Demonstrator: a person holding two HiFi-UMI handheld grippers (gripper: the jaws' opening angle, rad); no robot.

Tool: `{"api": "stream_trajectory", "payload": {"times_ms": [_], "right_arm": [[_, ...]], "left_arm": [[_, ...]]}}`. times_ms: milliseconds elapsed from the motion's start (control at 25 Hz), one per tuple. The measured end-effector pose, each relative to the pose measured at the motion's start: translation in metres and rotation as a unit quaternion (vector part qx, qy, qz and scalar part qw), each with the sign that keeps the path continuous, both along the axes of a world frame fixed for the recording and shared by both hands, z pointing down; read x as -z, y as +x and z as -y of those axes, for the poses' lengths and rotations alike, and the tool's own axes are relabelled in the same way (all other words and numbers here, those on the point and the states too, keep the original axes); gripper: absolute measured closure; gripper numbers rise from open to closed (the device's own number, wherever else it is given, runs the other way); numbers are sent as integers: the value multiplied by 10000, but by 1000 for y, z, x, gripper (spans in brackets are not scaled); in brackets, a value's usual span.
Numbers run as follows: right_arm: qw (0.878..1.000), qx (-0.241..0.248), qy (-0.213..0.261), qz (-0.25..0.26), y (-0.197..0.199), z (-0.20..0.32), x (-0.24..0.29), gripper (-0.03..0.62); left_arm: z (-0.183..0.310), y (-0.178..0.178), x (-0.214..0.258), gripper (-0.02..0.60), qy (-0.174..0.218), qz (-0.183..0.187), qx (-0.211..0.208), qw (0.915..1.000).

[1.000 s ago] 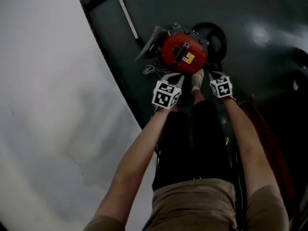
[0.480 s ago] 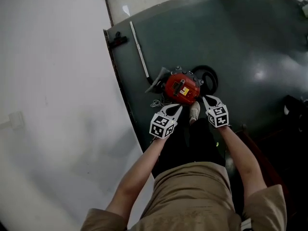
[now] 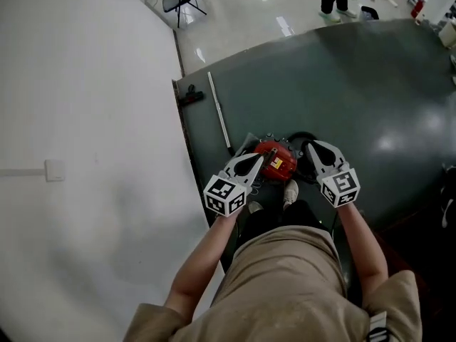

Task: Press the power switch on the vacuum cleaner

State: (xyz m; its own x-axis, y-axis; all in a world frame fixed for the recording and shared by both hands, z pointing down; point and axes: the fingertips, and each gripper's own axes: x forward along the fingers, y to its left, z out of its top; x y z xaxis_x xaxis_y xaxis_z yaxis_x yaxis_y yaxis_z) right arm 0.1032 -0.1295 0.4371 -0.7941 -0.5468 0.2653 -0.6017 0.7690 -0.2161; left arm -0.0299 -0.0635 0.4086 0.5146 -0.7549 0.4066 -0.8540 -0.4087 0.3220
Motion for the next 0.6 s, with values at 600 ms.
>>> {"api": "stream_trajectory", "payload": {"times_ms": [600], "right_arm": [[9776,-1555,1360,-404,171,102,135,582]], "left_arm": [[18,-208,138,575,1423,1173,1300,9742]]}}
